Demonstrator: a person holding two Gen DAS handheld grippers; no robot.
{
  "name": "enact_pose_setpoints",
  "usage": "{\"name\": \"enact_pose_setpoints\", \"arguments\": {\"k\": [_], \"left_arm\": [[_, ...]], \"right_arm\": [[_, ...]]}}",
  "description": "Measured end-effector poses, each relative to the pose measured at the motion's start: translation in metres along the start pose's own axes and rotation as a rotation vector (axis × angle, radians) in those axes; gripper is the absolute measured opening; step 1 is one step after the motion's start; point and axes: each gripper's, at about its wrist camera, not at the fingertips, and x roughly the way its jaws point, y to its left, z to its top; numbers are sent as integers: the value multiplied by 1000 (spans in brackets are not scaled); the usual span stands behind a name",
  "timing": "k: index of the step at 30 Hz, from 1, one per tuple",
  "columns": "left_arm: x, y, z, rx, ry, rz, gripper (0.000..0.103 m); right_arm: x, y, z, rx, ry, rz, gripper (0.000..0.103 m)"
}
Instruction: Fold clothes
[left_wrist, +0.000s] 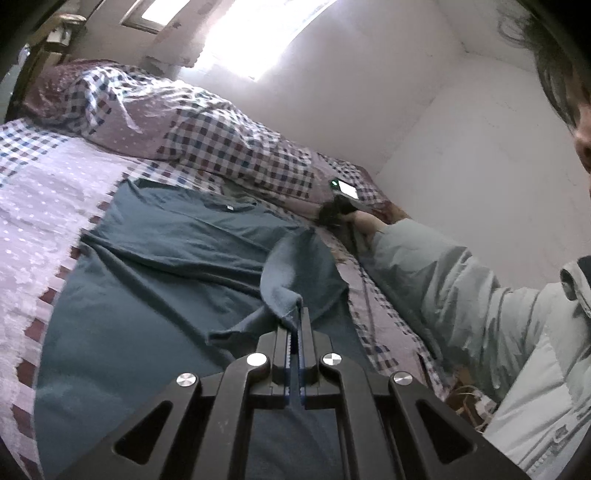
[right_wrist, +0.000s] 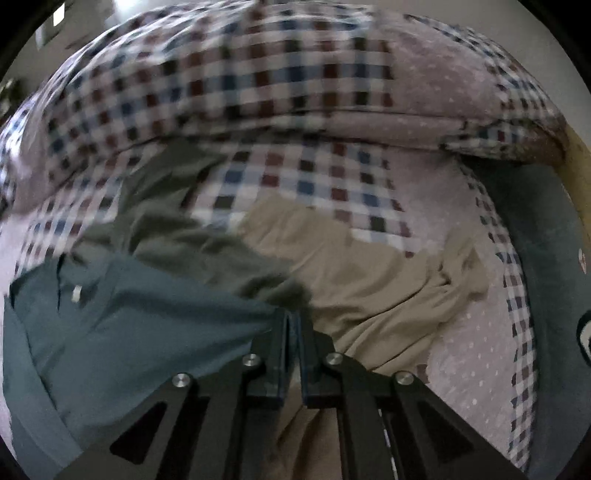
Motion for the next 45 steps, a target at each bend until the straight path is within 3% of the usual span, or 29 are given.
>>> {"name": "enact_pose_setpoints", "arguments": {"k": [1,2,4,6,9,16,20,24,27,31,33,35,39,43,45], "left_arm": [[0,1,0,-1,0,6,1],[-1,1,1,-4,0,8,1],[-2,3,2,-11,0,10,1],[-3,4,2,-18,-1,12,1],[-4,6,4,-28,-2,16,1],[-4,-2,7,-25,6,31,1],[-4,-5,9,-15,6,39,1],[-2,-5,10,-20,3,45,1],[-1,-6,11,-25,3,40,1],[-4,-8,16,-35,-14,38,1],[-10,-8,19,-42,-42,52,1],[-11,-9,20,-42,-45,61,1],[-10,-10,20,-40,-41,76,1],[-9,-11,20,-37,-37,91,1],[-8,-11,20,-36,-35,98,1]], "right_arm": [[0,-7,3,20,-13,-53,6],[-3,-17,3,59,-31,-50,8],[-12,-38,0,142,-60,60,14],[-22,-39,-9,116,-95,88,39],[-33,-31,-26,48,-107,129,46],[-25,3,-52,-71,29,291,47],[-34,5,-75,-102,14,332,44],[-54,-10,-89,-63,-31,408,25],[-68,-12,-99,-58,-53,459,25],[-65,3,-112,-116,-21,454,23],[-58,9,-118,-140,-8,438,7],[-58,1,-118,-115,-43,396,0],[-60,-53,-114,88,-112,296,1],[-59,-57,-127,33,-59,428,6],[-65,-45,-137,-38,-73,486,20]]}}
